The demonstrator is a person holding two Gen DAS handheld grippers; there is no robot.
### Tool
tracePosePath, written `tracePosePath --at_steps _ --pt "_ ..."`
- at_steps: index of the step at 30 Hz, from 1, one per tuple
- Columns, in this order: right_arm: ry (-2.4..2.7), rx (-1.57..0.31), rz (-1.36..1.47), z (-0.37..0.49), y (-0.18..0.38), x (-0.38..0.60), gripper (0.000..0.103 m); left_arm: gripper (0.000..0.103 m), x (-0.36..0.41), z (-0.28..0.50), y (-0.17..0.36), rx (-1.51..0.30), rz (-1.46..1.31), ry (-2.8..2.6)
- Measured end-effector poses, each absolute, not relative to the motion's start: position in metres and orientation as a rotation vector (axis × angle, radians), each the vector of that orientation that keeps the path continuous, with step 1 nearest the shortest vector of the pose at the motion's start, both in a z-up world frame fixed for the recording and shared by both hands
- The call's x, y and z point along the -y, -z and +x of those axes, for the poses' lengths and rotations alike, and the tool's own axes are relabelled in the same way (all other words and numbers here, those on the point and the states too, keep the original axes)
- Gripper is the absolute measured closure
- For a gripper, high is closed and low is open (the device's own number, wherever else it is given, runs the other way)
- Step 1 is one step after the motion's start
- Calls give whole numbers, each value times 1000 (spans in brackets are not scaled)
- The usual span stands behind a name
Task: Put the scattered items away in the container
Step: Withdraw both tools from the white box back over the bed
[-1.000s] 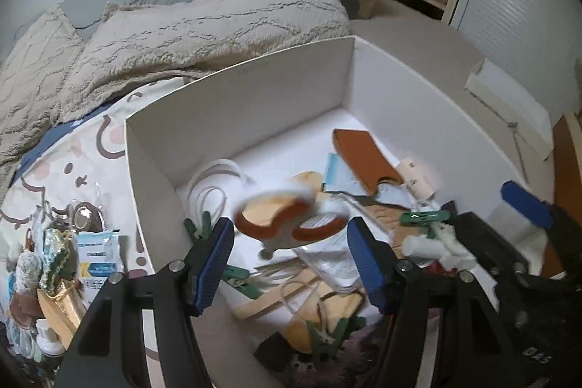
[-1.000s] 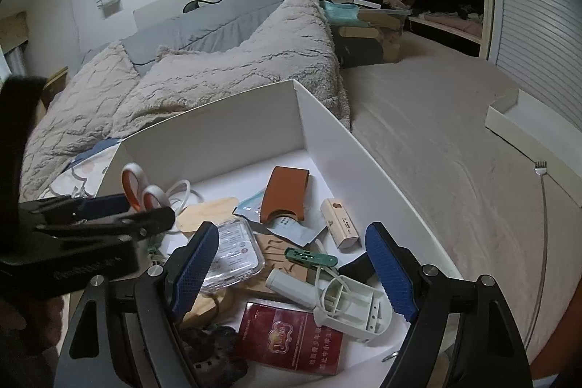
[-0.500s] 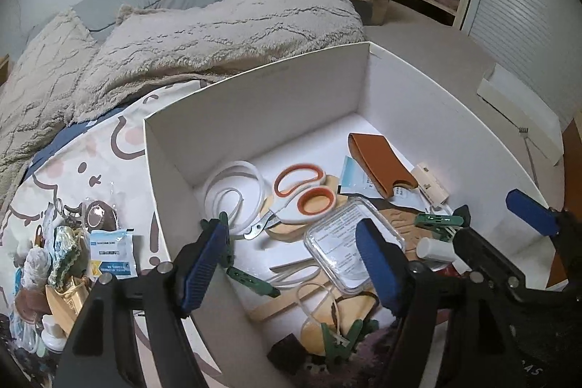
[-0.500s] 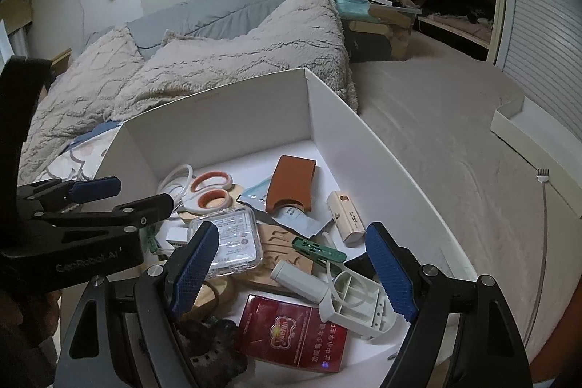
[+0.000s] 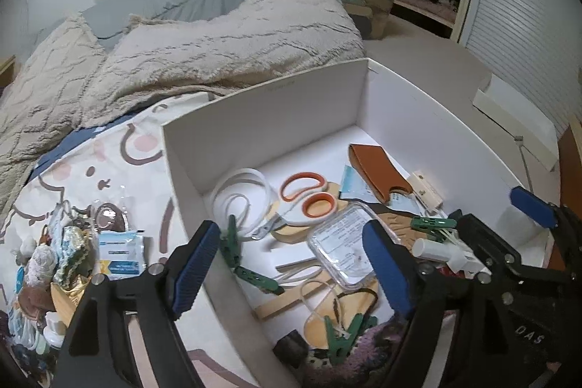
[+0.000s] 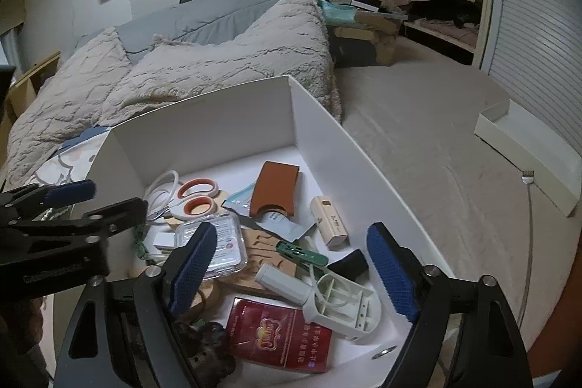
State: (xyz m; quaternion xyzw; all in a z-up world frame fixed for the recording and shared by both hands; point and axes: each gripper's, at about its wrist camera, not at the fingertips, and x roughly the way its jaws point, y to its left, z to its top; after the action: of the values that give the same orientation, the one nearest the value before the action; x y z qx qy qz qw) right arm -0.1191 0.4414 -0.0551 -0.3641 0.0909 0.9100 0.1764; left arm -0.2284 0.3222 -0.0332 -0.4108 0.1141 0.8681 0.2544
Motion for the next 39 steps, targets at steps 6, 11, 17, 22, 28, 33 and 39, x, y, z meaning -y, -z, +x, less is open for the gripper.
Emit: tracePosePath --at_steps 6,11,17,22,28,33,39 --pt "-2559 -266 -1004 -117 53 -443 9 4 -311 -224 30 -311 -1079 -2416" --pt "-2587 -233 -987 -117 50 -438 0 0 -302 -221 27 -299 -1052 -2444" --pt "-2592 -231 -977 -117 49 -435 0 0 -292 -216 23 -279 -1031 -2441" --pt "-2586 -241 -945 -112 44 -436 0 0 -285 -211 20 -286 -1009 -2453" --pt "-2594 -240 -916 -108 39 -435 0 0 -275 -204 11 -321 -960 -2494" --pt "-2613 -252 -904 -108 36 -431 0 0 -260 -202 4 -287 -939 -2518" --pt "-2654 -263 -895 -109 32 -422 0 0 -239 -202 1 -251 -932 -2550"
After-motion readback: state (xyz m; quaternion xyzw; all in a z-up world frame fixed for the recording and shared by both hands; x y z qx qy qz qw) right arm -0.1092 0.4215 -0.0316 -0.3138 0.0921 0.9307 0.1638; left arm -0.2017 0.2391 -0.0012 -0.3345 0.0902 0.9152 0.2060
